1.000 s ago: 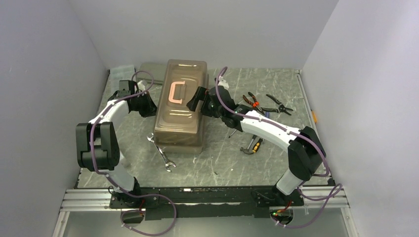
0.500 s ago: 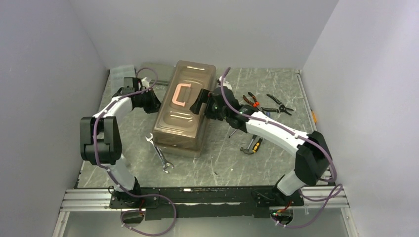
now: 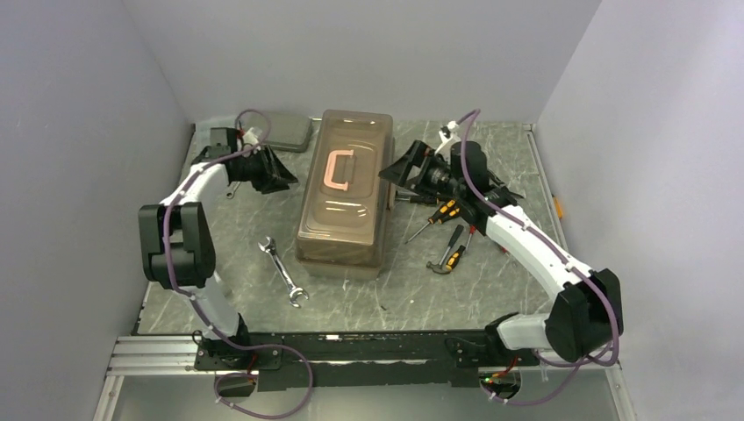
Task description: Pack the tool kit
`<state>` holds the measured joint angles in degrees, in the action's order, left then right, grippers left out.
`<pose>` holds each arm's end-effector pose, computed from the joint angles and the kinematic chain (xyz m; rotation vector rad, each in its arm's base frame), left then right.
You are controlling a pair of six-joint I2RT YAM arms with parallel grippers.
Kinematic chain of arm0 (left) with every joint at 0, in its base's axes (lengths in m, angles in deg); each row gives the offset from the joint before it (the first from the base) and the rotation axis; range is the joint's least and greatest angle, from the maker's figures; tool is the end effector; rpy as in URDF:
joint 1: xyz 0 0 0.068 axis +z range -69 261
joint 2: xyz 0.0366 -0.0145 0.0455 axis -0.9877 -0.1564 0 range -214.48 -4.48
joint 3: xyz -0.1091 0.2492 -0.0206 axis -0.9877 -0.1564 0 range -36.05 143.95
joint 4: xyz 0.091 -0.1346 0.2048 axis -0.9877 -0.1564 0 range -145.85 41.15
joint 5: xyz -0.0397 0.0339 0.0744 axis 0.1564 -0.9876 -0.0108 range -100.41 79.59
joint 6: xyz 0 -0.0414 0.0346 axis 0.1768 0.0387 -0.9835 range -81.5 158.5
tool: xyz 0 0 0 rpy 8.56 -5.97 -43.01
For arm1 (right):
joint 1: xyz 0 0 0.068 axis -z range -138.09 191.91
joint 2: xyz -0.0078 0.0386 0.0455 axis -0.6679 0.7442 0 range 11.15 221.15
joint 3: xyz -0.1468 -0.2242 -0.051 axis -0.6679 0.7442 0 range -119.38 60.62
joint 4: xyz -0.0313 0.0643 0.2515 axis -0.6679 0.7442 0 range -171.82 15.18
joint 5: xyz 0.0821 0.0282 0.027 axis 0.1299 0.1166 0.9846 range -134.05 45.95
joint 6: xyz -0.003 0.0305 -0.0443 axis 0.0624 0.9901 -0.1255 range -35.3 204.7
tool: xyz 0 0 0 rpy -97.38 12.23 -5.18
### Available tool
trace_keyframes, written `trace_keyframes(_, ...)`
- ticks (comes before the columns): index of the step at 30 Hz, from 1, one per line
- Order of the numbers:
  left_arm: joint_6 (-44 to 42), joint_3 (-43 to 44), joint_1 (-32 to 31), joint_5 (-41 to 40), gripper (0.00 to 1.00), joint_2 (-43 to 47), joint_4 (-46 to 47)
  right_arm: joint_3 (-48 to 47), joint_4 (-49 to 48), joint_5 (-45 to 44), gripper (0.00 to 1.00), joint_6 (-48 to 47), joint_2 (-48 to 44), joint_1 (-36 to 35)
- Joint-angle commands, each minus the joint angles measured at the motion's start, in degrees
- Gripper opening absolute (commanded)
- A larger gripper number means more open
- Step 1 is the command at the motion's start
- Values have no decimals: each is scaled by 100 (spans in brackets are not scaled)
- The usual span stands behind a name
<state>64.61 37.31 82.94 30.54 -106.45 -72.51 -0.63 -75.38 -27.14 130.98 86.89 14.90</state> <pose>0.3809 -0.0105 0.2274 -0.2897 2.4456 -1.0667 0.2699 0.1492 0.3276 0.1387 2.0894 1.1039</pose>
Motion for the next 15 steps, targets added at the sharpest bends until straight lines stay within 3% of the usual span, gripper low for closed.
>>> trace_keyframes(1,-91,490,346,-70,57,732,-459,608,-1268,1387,100,162,-100,687)
trace_keyframes(4,-166,733,352,-308,71,1079,-808,1110,-2257,2083,99,487,79,1178)
trace_keyframes(6,-98,714,340,-305,94,1433,-824,1511,-3183,2468,99,778,258,1411)
trace_keyframes(7,-36,645,324,-295,99,1617,-757,1677,-3608,2608,98,972,374,1516)
trace_keyframes(9,87,502,253,-248,99,1942,-585,1947,-4427,2871,94,1165,632,1649)
trace_keyframes(12,217,402,20,-178,99,2204,-487,2119,-4715,2899,97,1069,959,1718)
trace_keyframes(15,176,453,-232,-285,99,2180,-685,2310,-5842,3065,98,1449,1430,1759)
